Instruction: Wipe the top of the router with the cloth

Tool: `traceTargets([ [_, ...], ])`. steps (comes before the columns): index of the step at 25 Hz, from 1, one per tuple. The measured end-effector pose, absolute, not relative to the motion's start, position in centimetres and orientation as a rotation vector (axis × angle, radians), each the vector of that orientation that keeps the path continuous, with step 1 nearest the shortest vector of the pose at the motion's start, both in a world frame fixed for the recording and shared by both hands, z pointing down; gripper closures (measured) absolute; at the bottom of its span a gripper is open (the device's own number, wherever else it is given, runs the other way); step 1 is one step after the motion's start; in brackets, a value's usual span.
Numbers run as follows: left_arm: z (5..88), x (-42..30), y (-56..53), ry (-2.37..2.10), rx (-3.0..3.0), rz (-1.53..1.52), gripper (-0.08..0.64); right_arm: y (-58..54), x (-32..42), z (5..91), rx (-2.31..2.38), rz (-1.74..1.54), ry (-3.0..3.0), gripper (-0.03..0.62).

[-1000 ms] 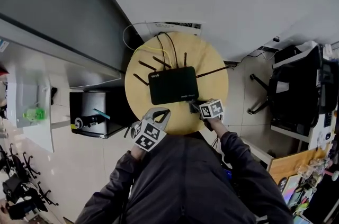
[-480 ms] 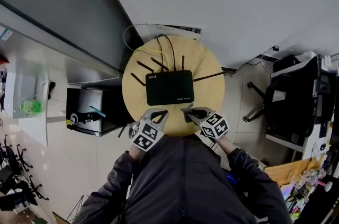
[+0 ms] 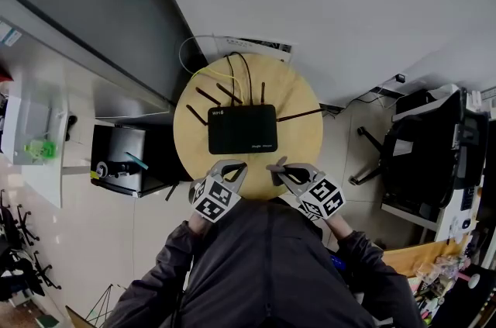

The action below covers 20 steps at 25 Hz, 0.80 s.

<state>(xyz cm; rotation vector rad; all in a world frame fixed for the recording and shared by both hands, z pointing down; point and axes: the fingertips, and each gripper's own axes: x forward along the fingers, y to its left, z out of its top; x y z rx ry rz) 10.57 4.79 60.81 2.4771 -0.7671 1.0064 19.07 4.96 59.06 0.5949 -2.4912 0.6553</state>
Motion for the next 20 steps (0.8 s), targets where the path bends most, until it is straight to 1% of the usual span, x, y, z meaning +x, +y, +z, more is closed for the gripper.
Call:
traceTargets([
  [20, 61.12, 11.43, 4.63, -0.779, 2.469, 1.013, 0.558, 4.1, 19.37, 58.97, 0.609, 0.667, -2.519, 0.566],
])
